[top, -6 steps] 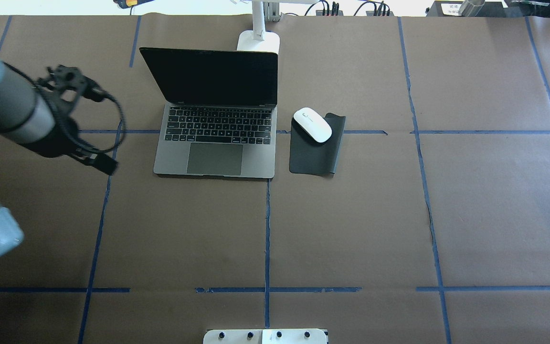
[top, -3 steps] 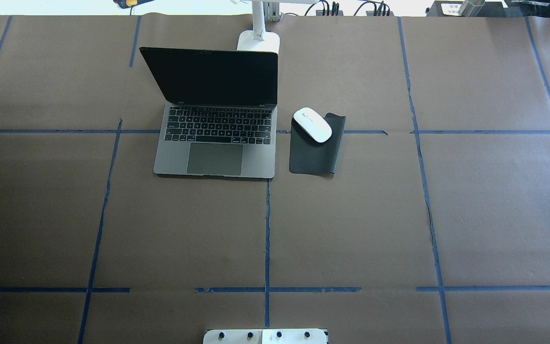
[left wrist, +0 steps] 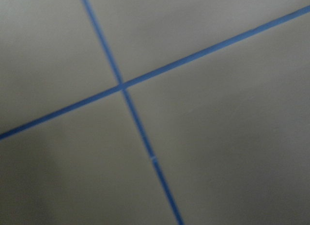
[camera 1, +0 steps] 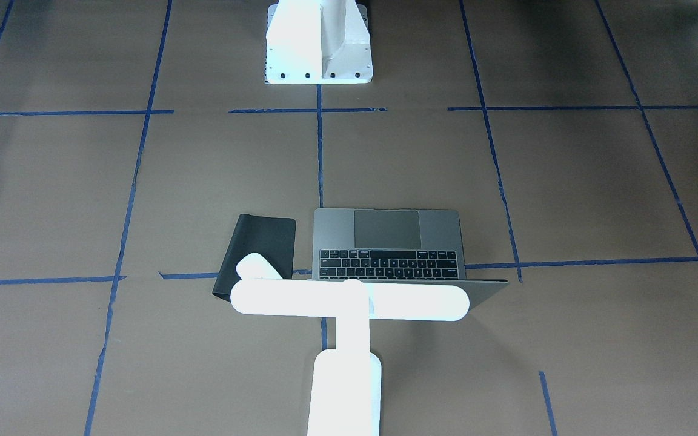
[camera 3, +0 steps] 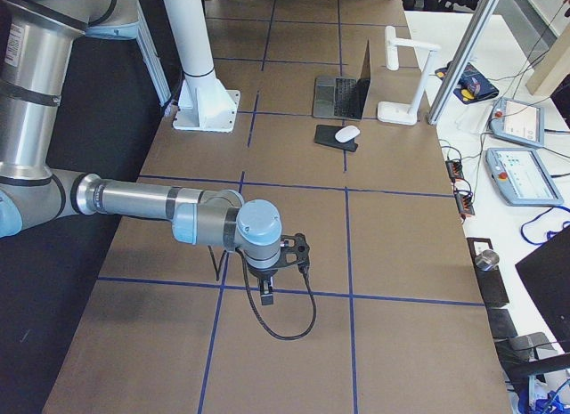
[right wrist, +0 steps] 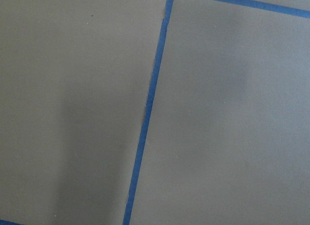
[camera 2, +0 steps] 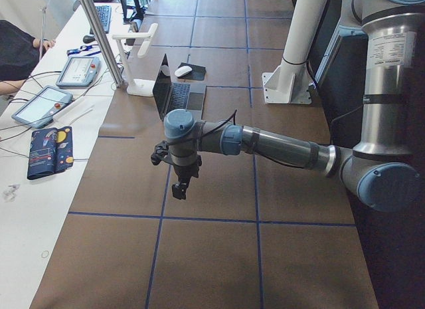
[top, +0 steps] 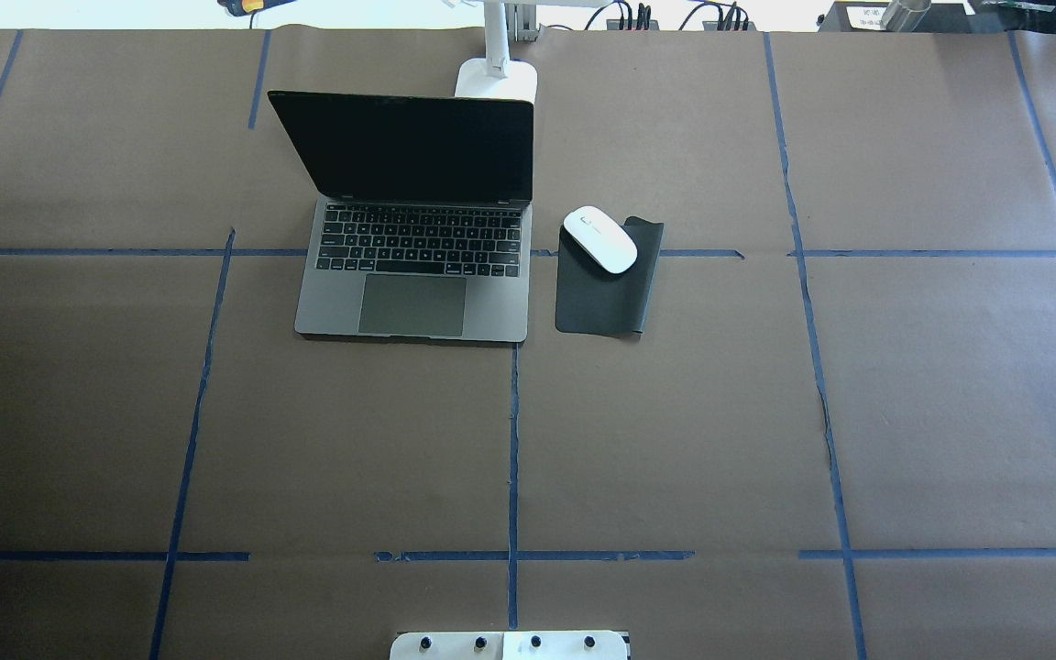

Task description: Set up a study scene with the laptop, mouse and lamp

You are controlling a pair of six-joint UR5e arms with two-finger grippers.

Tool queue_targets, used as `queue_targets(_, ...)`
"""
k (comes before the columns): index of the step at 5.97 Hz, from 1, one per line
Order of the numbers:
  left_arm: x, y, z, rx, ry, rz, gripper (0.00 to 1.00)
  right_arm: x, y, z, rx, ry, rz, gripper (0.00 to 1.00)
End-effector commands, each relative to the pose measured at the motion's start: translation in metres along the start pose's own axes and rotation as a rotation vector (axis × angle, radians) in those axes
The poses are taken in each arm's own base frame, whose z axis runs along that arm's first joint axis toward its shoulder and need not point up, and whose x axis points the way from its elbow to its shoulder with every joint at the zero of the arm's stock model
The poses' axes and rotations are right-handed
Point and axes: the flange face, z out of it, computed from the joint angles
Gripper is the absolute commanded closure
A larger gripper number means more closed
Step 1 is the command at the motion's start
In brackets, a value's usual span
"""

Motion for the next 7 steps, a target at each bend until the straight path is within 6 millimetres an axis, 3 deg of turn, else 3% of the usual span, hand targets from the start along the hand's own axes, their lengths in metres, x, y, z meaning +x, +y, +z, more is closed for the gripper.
queue_targets(1, -0.037, 0.046, 0.04, -0.073, 0.037, -0.092, 0.0, 0.0, 0.0, -0.001, 0.002, -0.001, -0.002, 0.0)
queue_targets(3, -0.047, 0.061, 0.055, -0.1, 0.036, -0.119, 0.0, 0.0, 0.0, 0.0, 0.001, -0.001, -0.012, 0.0)
queue_targets(7, -0.043, 0.06, 0.052, -0.097, 0.035, -0.109, 0.0, 0.0, 0.001, 0.0, 0.0, -0.003, -0.012, 0.0)
